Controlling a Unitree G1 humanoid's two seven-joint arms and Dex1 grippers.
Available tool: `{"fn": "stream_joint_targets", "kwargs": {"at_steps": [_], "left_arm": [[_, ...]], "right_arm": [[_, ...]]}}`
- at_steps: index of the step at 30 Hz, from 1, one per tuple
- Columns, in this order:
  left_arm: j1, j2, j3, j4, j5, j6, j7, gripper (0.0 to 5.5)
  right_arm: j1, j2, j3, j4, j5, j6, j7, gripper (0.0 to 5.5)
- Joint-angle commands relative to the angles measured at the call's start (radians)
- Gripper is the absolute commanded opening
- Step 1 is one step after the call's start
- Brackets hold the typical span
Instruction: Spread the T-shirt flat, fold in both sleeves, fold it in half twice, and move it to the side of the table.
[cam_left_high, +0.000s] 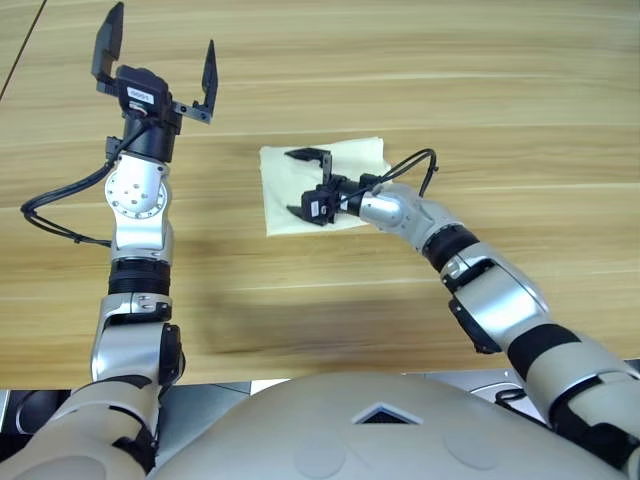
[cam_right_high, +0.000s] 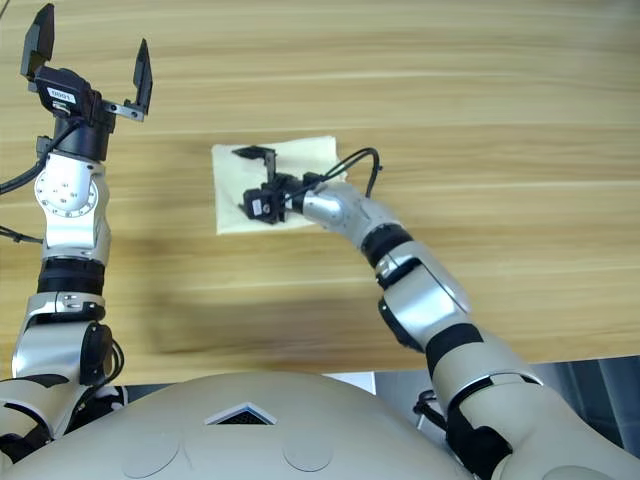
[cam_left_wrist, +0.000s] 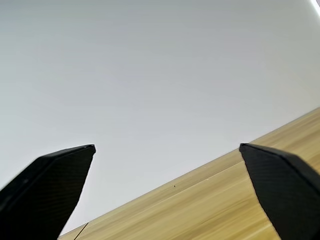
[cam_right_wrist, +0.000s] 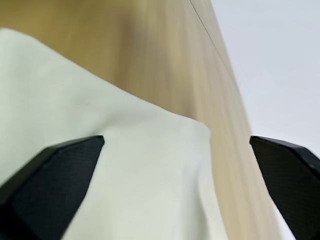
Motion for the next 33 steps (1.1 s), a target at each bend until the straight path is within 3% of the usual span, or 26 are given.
{"fn": "stream_joint_targets", "kwargs": {"at_steps": [1,7,12,16,23,27,33], "left_arm": [[0.004,-0.022,0.021,0.081,0.006,-0.016,0.011,5.37],[-0.071,-0.062,0.047,0.406,-0.01,-0.013,0.033,5.37],[-0.128,-0.081,0.126,0.663,-0.064,0.006,0.041,5.37],[-0.122,-0.098,0.163,0.739,-0.082,-0.005,0.049,5.37],[-0.111,-0.109,0.182,0.772,-0.077,-0.029,0.059,5.37],[-0.109,-0.119,0.204,0.781,-0.093,-0.034,0.034,5.37],[-0.13,-0.143,0.215,0.805,-0.096,-0.02,0.013,5.37]], "right_arm": [[0.015,-0.139,-0.058,0.283,-0.024,0.445,-0.222,5.4],[0.088,-0.346,-0.431,0.318,0.296,0.577,-0.314,5.4],[0.15,-0.471,-0.652,0.314,0.441,0.631,-0.344,5.4],[0.17,-0.518,-0.799,0.309,0.535,0.646,-0.333,5.4],[0.104,-0.484,-0.864,0.292,0.545,0.583,-0.345,5.4],[0.03,-0.48,-0.899,0.258,0.565,0.394,-0.404,5.4],[-0.027,-0.372,-0.789,0.196,0.483,0.053,-0.354,5.4]]}}
